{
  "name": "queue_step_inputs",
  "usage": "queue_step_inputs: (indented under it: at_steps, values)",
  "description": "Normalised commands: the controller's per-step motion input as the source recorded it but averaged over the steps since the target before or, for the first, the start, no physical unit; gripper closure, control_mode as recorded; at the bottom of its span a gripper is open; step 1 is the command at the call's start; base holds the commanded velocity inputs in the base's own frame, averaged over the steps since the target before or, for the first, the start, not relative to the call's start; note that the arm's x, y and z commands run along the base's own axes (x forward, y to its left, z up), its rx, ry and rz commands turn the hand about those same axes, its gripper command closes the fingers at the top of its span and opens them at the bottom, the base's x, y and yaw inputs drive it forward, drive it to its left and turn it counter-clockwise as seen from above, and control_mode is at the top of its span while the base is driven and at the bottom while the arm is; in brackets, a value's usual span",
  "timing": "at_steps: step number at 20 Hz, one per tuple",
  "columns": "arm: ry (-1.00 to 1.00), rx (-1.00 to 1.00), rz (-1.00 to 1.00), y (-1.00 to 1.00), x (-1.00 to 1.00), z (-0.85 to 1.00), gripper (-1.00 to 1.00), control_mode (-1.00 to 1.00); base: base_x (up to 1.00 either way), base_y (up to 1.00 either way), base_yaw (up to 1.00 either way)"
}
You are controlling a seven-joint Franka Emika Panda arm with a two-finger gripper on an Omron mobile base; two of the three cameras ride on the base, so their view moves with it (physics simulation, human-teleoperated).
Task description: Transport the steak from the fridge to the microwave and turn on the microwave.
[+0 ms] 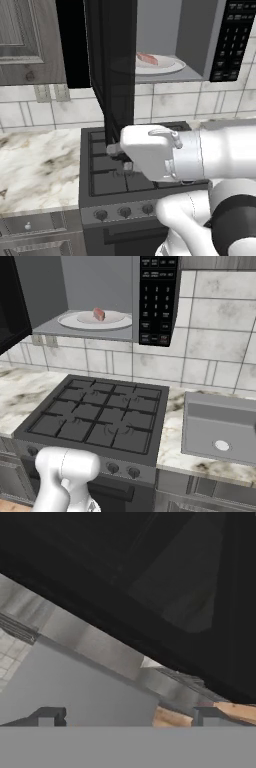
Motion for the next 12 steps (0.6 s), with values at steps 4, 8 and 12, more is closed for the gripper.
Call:
queue_step_inputs:
  at_steps: [4, 8, 12]
  values:
    - [0.04, 0.03, -0.16, 0.5, 0.2, -0.03, -1.0, -1.0, 0.0, 0.0, 0.0]
    - [0.11, 0.02, -0.28, 0.41, 0.26, -0.1, -1.0, -1.0, 0.0, 0.0, 0.0]
    - [0.12, 0.07, -0.31, 0.44, 0.25, 0.0, -1.0, -1.0, 0.0, 0.0, 0.0]
